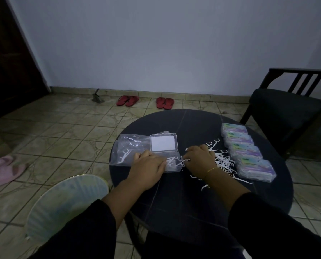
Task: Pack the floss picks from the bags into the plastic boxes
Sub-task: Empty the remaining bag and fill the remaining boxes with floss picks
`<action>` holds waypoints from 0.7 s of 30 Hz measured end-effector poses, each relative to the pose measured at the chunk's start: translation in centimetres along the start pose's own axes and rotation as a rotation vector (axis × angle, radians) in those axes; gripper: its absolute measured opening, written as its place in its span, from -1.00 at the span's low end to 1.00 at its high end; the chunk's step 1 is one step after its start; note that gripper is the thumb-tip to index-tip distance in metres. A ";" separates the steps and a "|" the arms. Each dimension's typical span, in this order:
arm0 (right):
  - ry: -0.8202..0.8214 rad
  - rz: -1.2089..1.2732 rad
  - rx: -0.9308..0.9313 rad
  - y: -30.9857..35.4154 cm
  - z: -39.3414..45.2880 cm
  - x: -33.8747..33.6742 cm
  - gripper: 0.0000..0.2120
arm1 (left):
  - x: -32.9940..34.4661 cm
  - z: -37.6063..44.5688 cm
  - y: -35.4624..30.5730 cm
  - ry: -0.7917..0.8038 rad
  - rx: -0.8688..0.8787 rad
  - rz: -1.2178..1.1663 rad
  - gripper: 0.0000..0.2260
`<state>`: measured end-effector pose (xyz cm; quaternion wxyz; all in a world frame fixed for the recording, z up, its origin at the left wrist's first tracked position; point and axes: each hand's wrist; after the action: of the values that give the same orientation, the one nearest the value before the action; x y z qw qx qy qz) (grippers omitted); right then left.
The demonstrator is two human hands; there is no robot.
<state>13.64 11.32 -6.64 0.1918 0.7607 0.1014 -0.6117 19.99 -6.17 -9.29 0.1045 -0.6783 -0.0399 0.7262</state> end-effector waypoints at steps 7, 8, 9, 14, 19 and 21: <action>-0.198 0.001 -0.006 0.2 -0.4 -1.0 -0.76 | -0.2 -0.2 -0.2 -0.048 0.026 -0.052 -0.66; -0.214 -0.009 -0.025 0.4 -0.5 -1.2 -0.75 | -0.2 -0.3 -0.2 -0.063 0.012 -0.055 -0.62; -0.222 -0.017 -0.045 0.7 -0.4 -1.4 -0.75 | -0.2 -0.3 -0.2 -0.081 0.000 -0.058 -0.57; -0.169 -0.080 -0.125 2.7 0.2 -1.4 -0.69 | -0.1 -0.7 -0.5 -0.147 -0.042 -0.153 -0.35; -0.079 -0.002 -0.136 2.9 0.4 -0.9 -0.70 | 0.0 -0.5 0.1 -0.190 0.016 -0.069 -0.51; -0.086 0.072 -0.079 1.9 0.2 -1.1 -0.71 | -0.1 -0.3 0.3 -0.172 0.045 -0.006 -0.64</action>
<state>13.91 9.60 -5.28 0.2479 0.7286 0.0898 -0.6322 20.23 -6.52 -9.24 0.1182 -0.6110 -0.0346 0.7820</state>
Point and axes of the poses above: each hand's wrist, its own z-axis towards the middle knuckle, its own x-axis out of the palm, y = z × x, and after that the axes turned 10 degrees about y, right-handed
